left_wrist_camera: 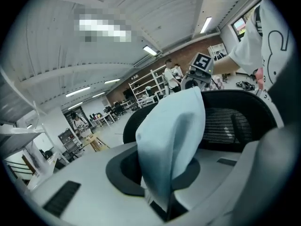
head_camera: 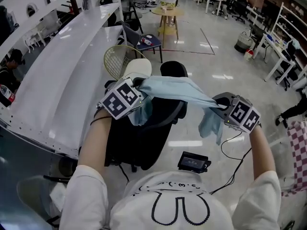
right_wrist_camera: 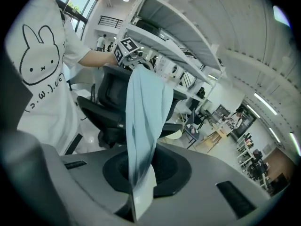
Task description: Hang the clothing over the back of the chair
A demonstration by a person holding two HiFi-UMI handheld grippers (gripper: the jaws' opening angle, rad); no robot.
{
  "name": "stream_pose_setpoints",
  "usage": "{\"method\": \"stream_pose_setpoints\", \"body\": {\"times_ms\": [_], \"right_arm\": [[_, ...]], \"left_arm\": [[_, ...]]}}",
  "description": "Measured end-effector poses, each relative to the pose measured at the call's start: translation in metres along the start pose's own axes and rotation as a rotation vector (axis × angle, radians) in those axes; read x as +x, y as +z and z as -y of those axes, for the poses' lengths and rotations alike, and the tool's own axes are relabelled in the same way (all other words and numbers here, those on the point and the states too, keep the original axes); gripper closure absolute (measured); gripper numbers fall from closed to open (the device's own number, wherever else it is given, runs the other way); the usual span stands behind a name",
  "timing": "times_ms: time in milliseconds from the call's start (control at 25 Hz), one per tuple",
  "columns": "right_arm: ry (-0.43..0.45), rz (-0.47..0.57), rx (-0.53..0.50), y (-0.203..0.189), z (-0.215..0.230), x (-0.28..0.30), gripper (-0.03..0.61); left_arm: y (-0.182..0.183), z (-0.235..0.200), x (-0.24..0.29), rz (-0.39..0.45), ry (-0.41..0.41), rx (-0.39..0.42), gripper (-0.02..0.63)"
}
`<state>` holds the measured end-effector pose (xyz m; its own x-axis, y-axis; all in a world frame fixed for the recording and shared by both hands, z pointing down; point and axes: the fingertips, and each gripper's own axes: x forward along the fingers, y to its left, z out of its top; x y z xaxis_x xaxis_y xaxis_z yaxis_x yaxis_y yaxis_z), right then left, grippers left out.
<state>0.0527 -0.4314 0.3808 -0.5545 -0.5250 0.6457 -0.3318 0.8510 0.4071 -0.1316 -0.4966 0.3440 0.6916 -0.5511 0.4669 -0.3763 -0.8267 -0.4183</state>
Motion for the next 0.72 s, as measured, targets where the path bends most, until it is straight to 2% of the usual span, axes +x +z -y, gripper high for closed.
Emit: {"method": "stream_pose_setpoints", "body": {"times_ms": [160,320,520,720], "right_arm": [[0.125,-0.007,0.076,-0.001,-0.008,0.010,0.543],[0.255,0.003,0.169,0.003,-0.017,0.020,0.541],[0.314,-0.018,0.215,0.005,-0.022,0.037,0.533],[0.350,-0.020,0.211,0.011,-0.027,0.047,0.479]], "left_arm": [[-0.014,0.007,0.005,-0.070,-0.106,0.046,0.475],[-0.022,0.012,0.008,-0.120,-0.208,0.063,0.462],[-0.019,0.015,0.007,-0.154,-0.300,0.082,0.460],[-0.018,0.019,0.005,-0.188,-0.349,0.102,0.398]]}}
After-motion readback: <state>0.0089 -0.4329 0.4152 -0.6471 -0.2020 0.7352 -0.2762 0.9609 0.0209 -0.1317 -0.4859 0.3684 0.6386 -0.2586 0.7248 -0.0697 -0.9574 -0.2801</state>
